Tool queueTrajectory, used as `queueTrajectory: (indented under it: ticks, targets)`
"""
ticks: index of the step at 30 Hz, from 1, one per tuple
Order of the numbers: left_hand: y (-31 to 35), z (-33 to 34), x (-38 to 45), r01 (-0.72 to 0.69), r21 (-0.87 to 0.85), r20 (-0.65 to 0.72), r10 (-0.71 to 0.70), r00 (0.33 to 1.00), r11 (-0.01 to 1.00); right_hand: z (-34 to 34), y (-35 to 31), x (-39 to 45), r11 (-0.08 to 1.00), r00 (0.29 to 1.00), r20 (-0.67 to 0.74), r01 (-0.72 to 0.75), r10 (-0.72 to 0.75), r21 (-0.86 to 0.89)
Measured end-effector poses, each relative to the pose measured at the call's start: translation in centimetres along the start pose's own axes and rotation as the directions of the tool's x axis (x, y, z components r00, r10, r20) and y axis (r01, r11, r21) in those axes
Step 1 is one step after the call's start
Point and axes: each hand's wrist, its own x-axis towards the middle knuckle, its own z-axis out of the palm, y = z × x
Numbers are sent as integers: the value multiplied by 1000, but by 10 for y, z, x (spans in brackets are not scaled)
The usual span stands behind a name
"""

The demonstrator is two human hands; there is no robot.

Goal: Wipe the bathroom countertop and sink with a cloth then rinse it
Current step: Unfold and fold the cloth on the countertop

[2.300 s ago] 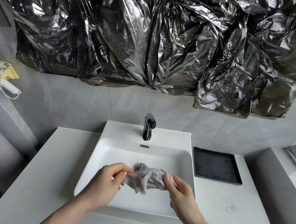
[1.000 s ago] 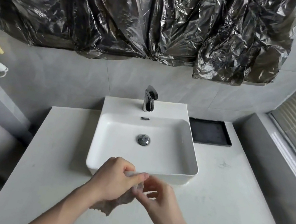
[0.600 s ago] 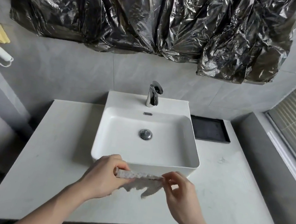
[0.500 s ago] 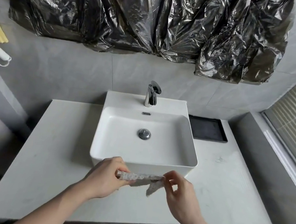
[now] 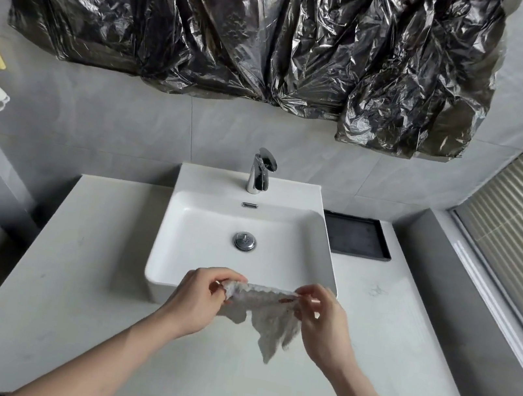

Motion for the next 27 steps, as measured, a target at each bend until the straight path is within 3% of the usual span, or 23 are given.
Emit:
queueTrajectory:
  ticks: [6, 12, 15, 22, 27]
  targets:
    - [-36, 11, -20, -14, 60, 28, 12, 1000, 998, -5, 15, -22, 990, 993, 61, 106, -101, -96]
    - [-97, 57, -65, 94, 338, 262, -189, 946, 936, 38, 90, -71, 922, 931, 328, -20, 158, -387]
    - [-113, 78, -82, 97, 413, 321, -245, 915, 905, 58, 117, -101, 892, 885, 385, -68, 261, -448]
    - [-134, 89, -94, 154, 459, 273, -304, 913, 875, 57, 151, -130, 802, 849, 343, -148, 403, -578]
    - [-144, 94, -84, 336, 343, 148, -404, 903, 877, 49, 150, -101, 853, 909, 305, -93, 283, -514]
